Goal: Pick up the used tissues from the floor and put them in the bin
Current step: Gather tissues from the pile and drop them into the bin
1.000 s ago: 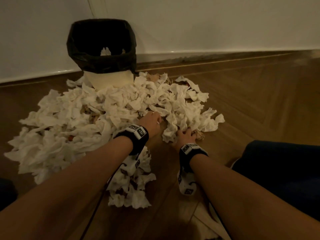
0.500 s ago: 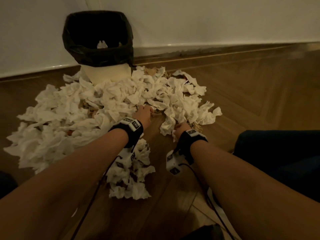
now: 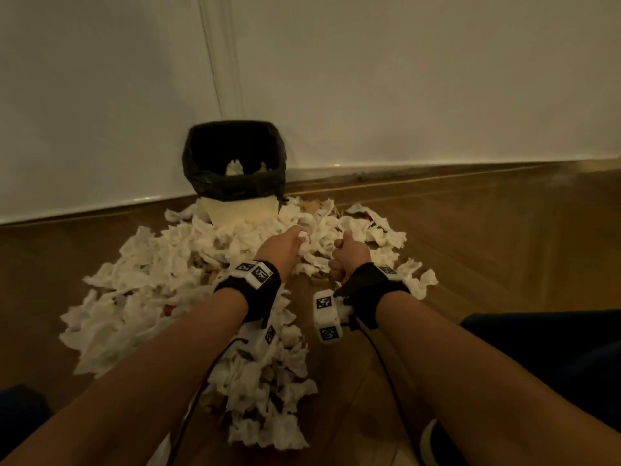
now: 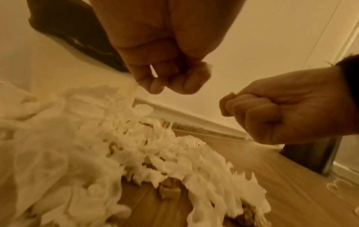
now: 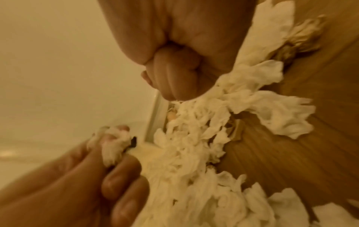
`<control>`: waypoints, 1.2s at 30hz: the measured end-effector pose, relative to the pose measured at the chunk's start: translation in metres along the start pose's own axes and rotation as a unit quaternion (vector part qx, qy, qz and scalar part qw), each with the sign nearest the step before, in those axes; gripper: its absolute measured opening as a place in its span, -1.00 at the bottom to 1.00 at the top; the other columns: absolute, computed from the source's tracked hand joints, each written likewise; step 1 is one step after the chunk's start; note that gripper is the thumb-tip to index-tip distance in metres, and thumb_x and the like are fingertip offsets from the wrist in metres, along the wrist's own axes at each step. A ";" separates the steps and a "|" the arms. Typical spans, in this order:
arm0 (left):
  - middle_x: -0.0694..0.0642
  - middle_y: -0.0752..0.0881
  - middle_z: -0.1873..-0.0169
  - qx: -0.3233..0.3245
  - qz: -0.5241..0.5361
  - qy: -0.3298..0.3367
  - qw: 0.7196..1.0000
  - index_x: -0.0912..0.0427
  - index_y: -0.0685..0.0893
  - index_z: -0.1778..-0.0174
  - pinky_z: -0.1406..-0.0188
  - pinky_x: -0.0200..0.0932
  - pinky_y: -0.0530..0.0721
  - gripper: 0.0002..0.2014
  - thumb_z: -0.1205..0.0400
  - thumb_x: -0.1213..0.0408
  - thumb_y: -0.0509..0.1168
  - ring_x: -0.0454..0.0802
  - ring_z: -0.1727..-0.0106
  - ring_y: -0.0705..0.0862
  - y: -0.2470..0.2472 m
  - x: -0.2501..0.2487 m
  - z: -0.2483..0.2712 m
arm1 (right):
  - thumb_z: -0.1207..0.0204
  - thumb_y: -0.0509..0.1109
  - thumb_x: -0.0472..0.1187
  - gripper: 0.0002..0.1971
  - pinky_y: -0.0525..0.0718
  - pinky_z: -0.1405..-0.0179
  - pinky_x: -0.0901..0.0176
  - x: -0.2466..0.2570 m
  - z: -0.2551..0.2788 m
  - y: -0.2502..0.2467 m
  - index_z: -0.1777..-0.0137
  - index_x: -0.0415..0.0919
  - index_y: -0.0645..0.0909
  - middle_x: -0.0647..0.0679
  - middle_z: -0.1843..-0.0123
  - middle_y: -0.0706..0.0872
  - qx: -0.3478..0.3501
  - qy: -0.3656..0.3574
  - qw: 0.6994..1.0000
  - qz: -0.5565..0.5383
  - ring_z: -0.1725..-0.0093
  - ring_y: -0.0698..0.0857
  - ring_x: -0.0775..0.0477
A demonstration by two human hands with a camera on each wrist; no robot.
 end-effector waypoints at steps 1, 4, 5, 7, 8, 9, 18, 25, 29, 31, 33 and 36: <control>0.35 0.69 0.08 -0.062 0.011 0.031 0.998 0.13 0.48 -0.30 0.06 0.14 0.70 -0.71 -0.74 0.21 -0.03 0.29 0.07 0.69 -0.055 -0.012 -0.004 | -0.73 -0.01 -0.11 -0.63 0.41 0.65 0.29 0.054 0.016 0.031 0.35 -0.01 0.34 0.02 0.41 0.36 0.017 -0.065 0.998 0.006 0.50 0.34 0.06; 0.27 0.71 0.01 -0.094 0.033 0.065 0.993 0.08 0.52 -0.25 -0.01 0.09 0.68 -0.72 -0.75 0.16 -0.03 0.24 0.01 0.69 -0.061 -0.019 -0.003 | -0.71 0.06 -0.12 -0.68 0.42 0.56 0.24 0.064 0.016 0.030 0.30 -0.05 0.44 -0.03 0.41 0.40 -0.002 -0.084 0.996 0.014 0.49 0.38 0.00; 0.23 0.71 -0.01 -0.102 0.028 0.071 0.992 0.08 0.52 -0.24 -0.01 0.03 0.65 -0.71 -0.75 0.13 -0.04 0.22 -0.01 0.68 -0.065 -0.021 0.002 | -0.71 0.08 -0.08 -0.69 0.41 0.54 0.22 0.069 0.020 0.032 0.25 -0.11 0.49 -0.05 0.41 0.41 -0.014 -0.095 0.995 0.007 0.49 0.39 -0.02; 0.20 0.69 -0.04 -0.133 0.047 0.074 0.987 0.13 0.51 -0.23 0.02 -0.09 0.56 -0.69 -0.76 0.12 -0.06 0.19 -0.05 0.65 -0.081 -0.017 0.002 | -0.69 0.11 0.00 -0.69 0.52 0.43 0.12 0.082 0.023 0.045 0.03 -0.20 0.56 -0.04 0.29 0.52 0.018 -0.102 0.995 0.008 0.39 0.49 -0.05; 0.21 0.68 -0.06 -0.155 0.068 0.071 0.983 0.16 0.51 -0.23 0.04 -0.13 0.52 -0.69 -0.76 0.13 -0.06 0.19 -0.08 0.64 -0.093 -0.014 0.001 | -0.69 0.10 -0.02 -0.70 0.59 0.32 0.06 0.092 0.025 0.052 -0.10 -0.22 0.54 -0.03 0.16 0.56 0.037 -0.097 0.995 0.005 0.29 0.56 -0.09; 0.22 0.66 -0.09 -0.176 0.087 0.059 0.979 0.20 0.50 -0.25 0.02 -0.15 0.49 -0.68 -0.76 0.15 -0.06 0.20 -0.12 0.63 -0.107 -0.013 0.000 | -0.69 0.10 -0.09 -0.74 0.60 0.26 0.06 0.102 0.028 0.059 -0.15 -0.24 0.52 -0.02 0.10 0.54 0.050 -0.095 0.994 0.000 0.25 0.57 -0.10; 0.15 0.69 -0.13 -0.286 0.082 0.053 0.953 0.13 0.59 -0.34 0.05 -0.37 0.41 -0.69 -0.71 0.24 0.12 0.10 -0.17 0.63 -0.204 0.007 -0.025 | -0.67 0.07 -0.48 -0.66 0.70 0.50 0.14 0.187 0.030 0.116 -0.42 -0.34 0.36 -0.28 0.15 0.58 0.140 -0.153 0.977 0.040 0.38 0.66 -0.19; 0.26 0.73 -0.07 -0.287 0.219 -0.007 0.932 0.18 0.45 -0.47 -0.13 0.12 0.69 -0.57 -0.68 0.14 0.19 0.19 -0.04 0.72 -0.226 0.022 -0.055 | -0.73 0.08 -0.16 -0.56 0.75 0.48 0.22 0.203 -0.012 0.160 -0.48 -0.45 0.32 -0.39 -0.40 0.55 0.137 -0.127 0.981 0.056 -0.27 0.66 -0.31; 0.25 0.72 -0.11 -0.275 0.268 -0.025 0.923 0.17 0.37 -0.50 -0.13 0.12 0.69 -0.58 -0.70 0.26 0.16 0.15 -0.03 0.72 -0.216 0.033 -0.062 | -0.72 0.11 -0.11 -0.53 0.73 0.25 0.05 0.189 -0.031 0.157 -0.47 -0.46 0.35 -0.44 -0.30 0.61 0.102 -0.088 0.991 -0.010 -0.18 0.69 -0.37; 0.22 0.73 -0.03 -0.270 0.267 -0.016 0.925 0.17 0.42 -0.46 0.06 0.01 0.74 -0.63 -0.71 0.31 0.13 0.07 0.13 0.70 -0.207 0.033 -0.061 | -0.72 0.13 -0.10 -0.60 0.72 0.34 0.09 0.183 -0.035 0.145 -0.30 -0.45 0.48 -0.42 -0.10 0.70 0.086 -0.086 0.993 -0.006 -0.05 0.74 -0.34; 0.10 0.74 0.14 -0.264 0.254 -0.002 0.931 0.15 0.50 -0.38 0.39 -0.26 0.66 -0.69 -0.72 0.30 0.11 -0.07 0.31 0.65 -0.199 0.031 -0.057 | -0.71 0.13 -0.11 -0.69 0.65 0.57 0.20 0.178 -0.035 0.128 0.00 -0.40 0.53 -0.30 0.24 0.71 0.062 -0.105 0.992 0.014 0.32 0.75 -0.21; -0.02 0.69 0.36 -0.241 0.228 0.012 0.943 0.10 0.60 -0.22 0.49 -0.41 0.50 -0.73 -0.73 0.31 0.04 -0.20 0.42 0.60 -0.180 0.025 -0.050 | -0.72 0.06 -0.16 -0.66 0.67 0.46 0.13 0.166 -0.033 0.097 0.16 -0.32 0.54 -0.23 0.36 0.67 0.030 -0.117 0.992 0.036 0.41 0.67 -0.17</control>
Point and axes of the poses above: each hand's wrist, its own z-axis away from the middle knuckle, its own y-axis out of the palm, x = y × z, the point moved 5 cm from there along -z, towards the middle knuckle
